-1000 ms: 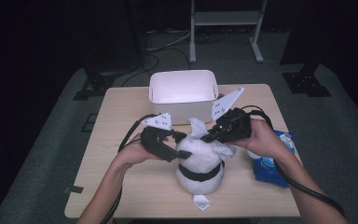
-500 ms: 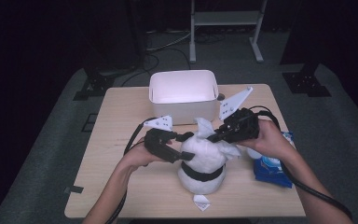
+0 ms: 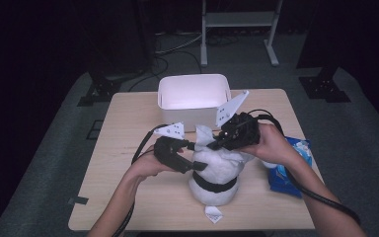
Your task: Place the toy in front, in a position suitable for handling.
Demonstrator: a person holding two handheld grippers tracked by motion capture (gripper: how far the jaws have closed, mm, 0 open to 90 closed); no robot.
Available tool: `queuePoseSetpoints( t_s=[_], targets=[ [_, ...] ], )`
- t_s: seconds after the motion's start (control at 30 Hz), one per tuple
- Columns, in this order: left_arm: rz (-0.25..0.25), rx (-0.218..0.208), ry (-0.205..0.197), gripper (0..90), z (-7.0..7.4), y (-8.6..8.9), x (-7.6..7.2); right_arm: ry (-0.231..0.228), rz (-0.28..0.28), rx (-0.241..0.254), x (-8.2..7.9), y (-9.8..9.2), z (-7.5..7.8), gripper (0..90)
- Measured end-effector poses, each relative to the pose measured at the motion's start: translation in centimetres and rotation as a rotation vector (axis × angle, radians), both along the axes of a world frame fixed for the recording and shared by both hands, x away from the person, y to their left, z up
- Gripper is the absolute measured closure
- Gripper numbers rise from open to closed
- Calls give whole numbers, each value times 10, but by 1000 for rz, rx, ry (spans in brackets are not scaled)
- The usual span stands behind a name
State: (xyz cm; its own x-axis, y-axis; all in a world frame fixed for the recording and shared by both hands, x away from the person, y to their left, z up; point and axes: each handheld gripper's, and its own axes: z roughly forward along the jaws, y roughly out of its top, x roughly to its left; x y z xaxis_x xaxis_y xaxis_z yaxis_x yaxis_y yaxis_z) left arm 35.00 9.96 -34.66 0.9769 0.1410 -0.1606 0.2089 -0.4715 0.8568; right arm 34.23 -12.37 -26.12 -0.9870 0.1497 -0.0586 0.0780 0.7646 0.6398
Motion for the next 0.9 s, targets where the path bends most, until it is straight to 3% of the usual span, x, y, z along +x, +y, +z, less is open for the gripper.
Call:
queuePoseSetpoints(
  t_s=[0.33, 0.57, 0.73, 0.9],
  targets=[
    [6, 18, 11, 187, -8, -5, 0, 22, -30, 24, 0, -19, -8, 848],
    [-13, -20, 52, 89, -29, -17, 3, 33, -41, 64, 0, -30, -15, 850],
    [-13, -80, 69, 274, -32, -13, 7, 25, -55, 60, 0, -32, -14, 849],
    [-19, -26, 21, 358, -18, -8, 5, 21, -44, 84, -1, -30, -11, 849]
  ],
)
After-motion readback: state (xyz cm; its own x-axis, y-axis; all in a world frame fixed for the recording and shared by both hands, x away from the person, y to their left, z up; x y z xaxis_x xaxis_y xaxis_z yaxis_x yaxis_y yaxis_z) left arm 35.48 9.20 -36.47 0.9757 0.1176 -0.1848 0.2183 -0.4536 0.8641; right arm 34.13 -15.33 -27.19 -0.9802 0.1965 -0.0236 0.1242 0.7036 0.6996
